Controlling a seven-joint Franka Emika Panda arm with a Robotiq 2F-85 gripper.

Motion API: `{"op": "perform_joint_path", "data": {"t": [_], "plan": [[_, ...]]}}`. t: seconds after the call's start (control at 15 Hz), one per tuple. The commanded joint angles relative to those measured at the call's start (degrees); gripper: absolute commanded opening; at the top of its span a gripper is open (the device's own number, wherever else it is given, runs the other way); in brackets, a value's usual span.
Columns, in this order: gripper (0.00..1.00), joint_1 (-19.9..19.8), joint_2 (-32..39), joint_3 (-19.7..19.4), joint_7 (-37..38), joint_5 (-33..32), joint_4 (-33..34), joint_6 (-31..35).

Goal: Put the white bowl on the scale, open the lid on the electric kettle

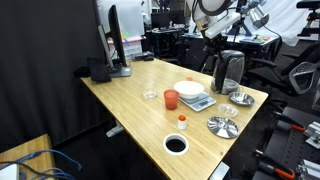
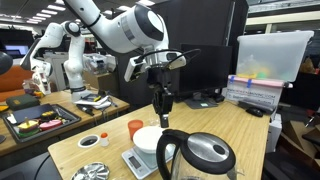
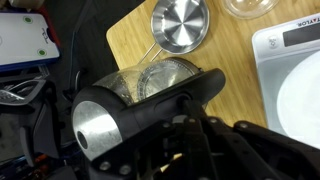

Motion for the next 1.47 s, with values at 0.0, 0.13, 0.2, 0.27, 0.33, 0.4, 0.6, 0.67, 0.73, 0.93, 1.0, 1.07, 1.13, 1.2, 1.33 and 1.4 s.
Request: {"op": "perform_joint_path", "data": {"t": [0.0,0.13,0.2,0.27,0.33,0.4,0.6,0.67,0.73,0.93,1.0,1.07,1.13,1.2,1.33,1.4], "plan": [[0.00,-0.1,0.8,-0.1,0.9,-0.4,0.6,-2.2],[0.00,-0.2,1.4,-0.2,1.0,-0.5,0.9,-2.6],[0.00,-0.3,1.9,-0.2,0.7,-0.1,1.2,-2.6],[0.00,-0.3,2.3,-0.2,0.6,-0.1,1.3,-2.2],[0.00,-0.3,3.0,-0.3,1.0,-0.3,1.7,-2.0],[0.00,-0.4,3.6,-0.3,0.7,0.1,2.0,-1.8],[0.00,-0.8,6.2,-0.5,0.4,1.6,3.1,-1.6],[0.00,-0.8,7.3,-0.6,0.2,2.3,3.6,-1.7],[0.00,-0.9,8.5,-0.6,-0.2,3.2,4.2,-1.6],[0.00,-0.7,11.8,-1.4,0.0,5.4,6.3,-1.1],[0.00,-0.7,12.5,-1.6,-0.7,6.0,7.0,-1.0],[0.00,-0.7,12.8,-1.6,-1.9,6.6,7.4,-0.8],[0.00,-0.8,12.7,-1.3,-3.3,7.3,7.6,-0.2],[0.00,-1.0,12.3,-1.0,-5.2,8.3,7.7,0.1],[0.00,-1.1,11.3,-0.7,-8.5,9.5,7.4,1.1],[0.00,-1.3,10.7,-0.4,-10.4,10.3,7.2,2.0]]}}
